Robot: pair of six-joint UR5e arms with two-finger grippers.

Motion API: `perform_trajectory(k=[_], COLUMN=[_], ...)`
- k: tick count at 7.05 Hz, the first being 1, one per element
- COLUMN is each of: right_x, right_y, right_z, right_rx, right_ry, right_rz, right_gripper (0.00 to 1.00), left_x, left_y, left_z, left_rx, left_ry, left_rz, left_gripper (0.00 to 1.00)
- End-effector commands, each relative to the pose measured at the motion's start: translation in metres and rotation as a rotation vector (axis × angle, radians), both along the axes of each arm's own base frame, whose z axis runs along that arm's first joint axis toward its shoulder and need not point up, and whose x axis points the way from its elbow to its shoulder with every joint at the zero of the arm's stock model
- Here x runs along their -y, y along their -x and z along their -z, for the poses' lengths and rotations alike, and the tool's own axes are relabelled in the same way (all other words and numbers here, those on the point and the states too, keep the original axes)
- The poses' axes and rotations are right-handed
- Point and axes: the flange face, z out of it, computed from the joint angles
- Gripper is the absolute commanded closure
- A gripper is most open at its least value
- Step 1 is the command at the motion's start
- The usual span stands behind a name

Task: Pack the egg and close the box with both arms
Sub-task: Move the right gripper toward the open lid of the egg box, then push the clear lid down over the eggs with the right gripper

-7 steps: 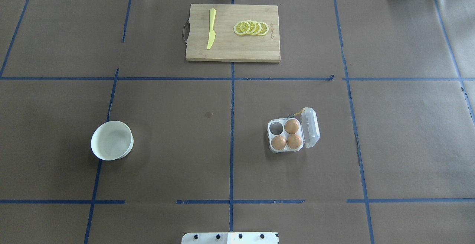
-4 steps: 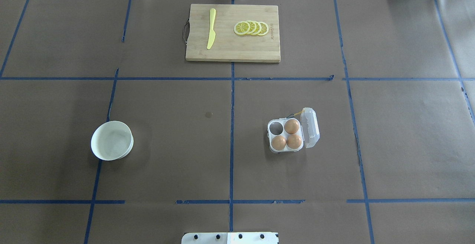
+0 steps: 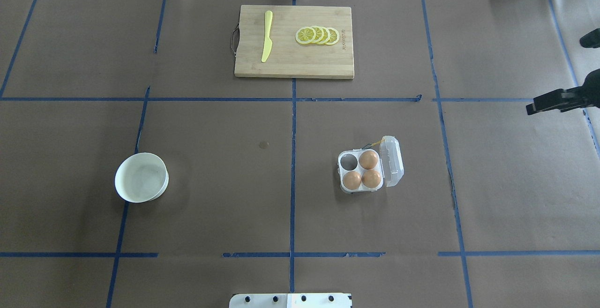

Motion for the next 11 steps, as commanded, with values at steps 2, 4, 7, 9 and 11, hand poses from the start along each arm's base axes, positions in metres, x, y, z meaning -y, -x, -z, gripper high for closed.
perform_trajectory(k=[2, 4, 7, 9, 11], right_x=[-0.039, -0.071, -0.095, -0.071, -0.03], right_y=[0.139, 0.237, 0.295, 0.279, 0.218], right_z=[0.061, 0.131, 0.202, 0.195, 0.167], right_rx=[0.149, 0.235, 0.337, 0.266, 0.026], right_ry=[0.114, 0.1, 0.079, 0.105, 0.043], right_rz=[-0.078, -0.097, -0.156, -0.174, -0.098], right_gripper=[0.96, 0.98, 1.0, 1.0, 1.0], left_x=[0.002, 0.003, 0.004, 0.003, 0.003], left_y=[0.0, 0.0, 0.0, 0.0, 0.0], left_z=[0.004, 0.004, 0.003, 0.001, 0.003], left_rx=[-0.001, -0.002, -0.004, -0.004, -0.004], left_ry=[-0.011, -0.028, -0.026, -0.023, -0.028], left_rz=[0.0, 0.0, 0.0, 0.0, 0.0], left_gripper=[0.0, 0.0, 0.0, 0.0, 0.0])
